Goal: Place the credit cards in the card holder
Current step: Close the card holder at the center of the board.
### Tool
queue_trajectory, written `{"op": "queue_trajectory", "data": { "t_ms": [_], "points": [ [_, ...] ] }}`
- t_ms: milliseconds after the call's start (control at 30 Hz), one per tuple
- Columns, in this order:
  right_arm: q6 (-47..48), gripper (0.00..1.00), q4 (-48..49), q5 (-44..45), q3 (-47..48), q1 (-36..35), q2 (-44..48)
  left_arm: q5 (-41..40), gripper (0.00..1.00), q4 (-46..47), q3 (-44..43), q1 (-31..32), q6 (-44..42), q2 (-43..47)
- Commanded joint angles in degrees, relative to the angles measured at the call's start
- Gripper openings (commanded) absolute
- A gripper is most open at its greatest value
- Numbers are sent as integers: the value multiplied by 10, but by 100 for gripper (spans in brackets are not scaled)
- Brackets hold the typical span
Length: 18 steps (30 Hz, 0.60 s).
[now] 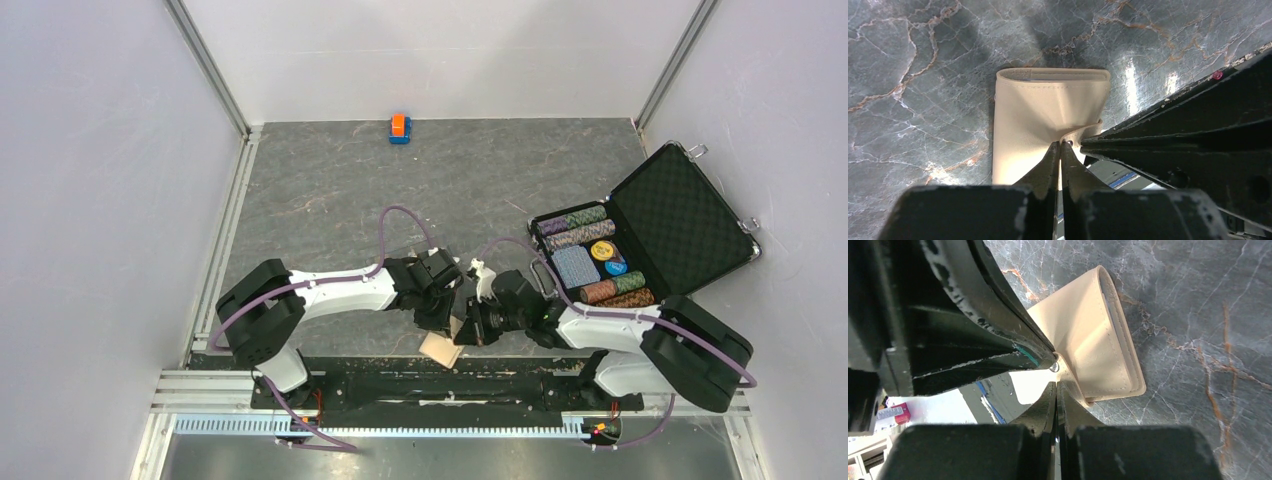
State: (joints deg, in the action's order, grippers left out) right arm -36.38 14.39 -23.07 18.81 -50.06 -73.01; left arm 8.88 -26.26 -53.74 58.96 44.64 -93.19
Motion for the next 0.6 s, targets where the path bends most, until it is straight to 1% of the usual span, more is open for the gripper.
{"op": "queue_trajectory", "data": {
  "t_ms": [0,133,267,300,467,533,567],
  "points": [
    [0,0,-14,36,27,-12,-27,-33,8,-8,-6,-2,-33,-9],
    [-1,0,-44,57,42,-18,-43,-30,10,-7,-6,-2,-35,-5],
    [-3,0,-51,64,45,-20,-43,-41,19,-15,-9,-2,-34,16],
    [-3,0,-53,65,45,-20,-44,-45,20,-17,-10,-2,-34,22],
    [-3,0,-59,68,45,-20,-40,-48,20,-24,-9,-2,-31,39],
    [-3,0,-60,69,45,-20,-39,-46,18,-24,-6,-2,-30,39],
    [-2,0,-59,69,45,-20,-38,-44,16,-23,-5,-2,-31,40]
  ]
}}
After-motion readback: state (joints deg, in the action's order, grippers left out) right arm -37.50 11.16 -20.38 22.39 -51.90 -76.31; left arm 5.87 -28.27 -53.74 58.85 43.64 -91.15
